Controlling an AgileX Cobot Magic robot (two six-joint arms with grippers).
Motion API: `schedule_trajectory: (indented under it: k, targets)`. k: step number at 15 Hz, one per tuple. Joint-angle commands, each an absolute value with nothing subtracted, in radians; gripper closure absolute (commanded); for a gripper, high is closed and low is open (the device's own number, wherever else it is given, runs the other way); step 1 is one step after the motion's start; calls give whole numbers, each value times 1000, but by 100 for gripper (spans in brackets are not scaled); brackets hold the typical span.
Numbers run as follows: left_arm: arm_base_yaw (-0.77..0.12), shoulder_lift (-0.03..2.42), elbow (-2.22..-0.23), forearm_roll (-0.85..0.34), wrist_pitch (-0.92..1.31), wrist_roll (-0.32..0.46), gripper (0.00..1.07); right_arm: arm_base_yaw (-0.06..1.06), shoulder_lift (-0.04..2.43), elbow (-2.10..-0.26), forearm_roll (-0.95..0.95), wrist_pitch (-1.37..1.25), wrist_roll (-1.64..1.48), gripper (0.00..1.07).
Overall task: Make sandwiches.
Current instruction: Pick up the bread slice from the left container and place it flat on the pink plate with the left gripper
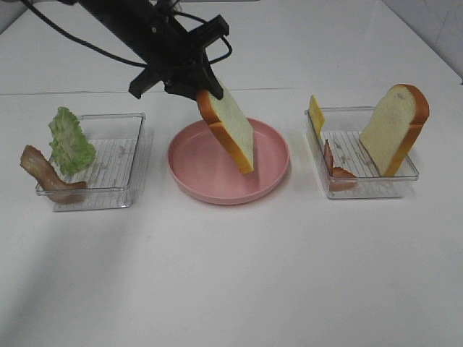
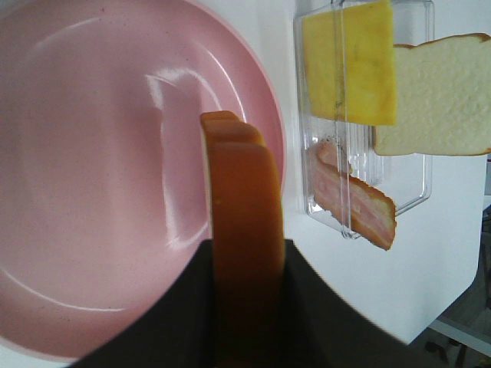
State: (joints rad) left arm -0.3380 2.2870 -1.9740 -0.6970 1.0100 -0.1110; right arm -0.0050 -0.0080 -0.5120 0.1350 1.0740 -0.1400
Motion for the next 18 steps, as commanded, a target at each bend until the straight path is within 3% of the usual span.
schedule_trajectory:
  k: [1, 5, 10, 13, 15, 16, 18]
  targets:
    - [-342, 2359, -1975, -795, 982, -104, 107, -11, -20, -508, 137, 1062, -139, 33]
    - [-342, 2400, -1975, -807, 969, -85, 107, -11, -20, -508, 137, 1062, -139, 33]
    - [-342, 2403, -1975, -869, 903, 83, 107, -11, -20, -508, 137, 1062, -139, 33]
    - [-342, 2403, -1975, -876, 907, 95, 107, -11, -20, -508, 137, 1062, -139, 33]
    - [-342, 2403, -1975, -877, 935, 60, 107, -11, -20, -508, 137, 1062, -139, 33]
    - [-342, 2403, -1975, -877, 952, 42, 103, -11, -20, -508, 137, 1062, -139, 33]
    - [-342, 2403, -1975, -864, 956, 43, 80, -11, -20, -508, 137, 1062, -139, 33]
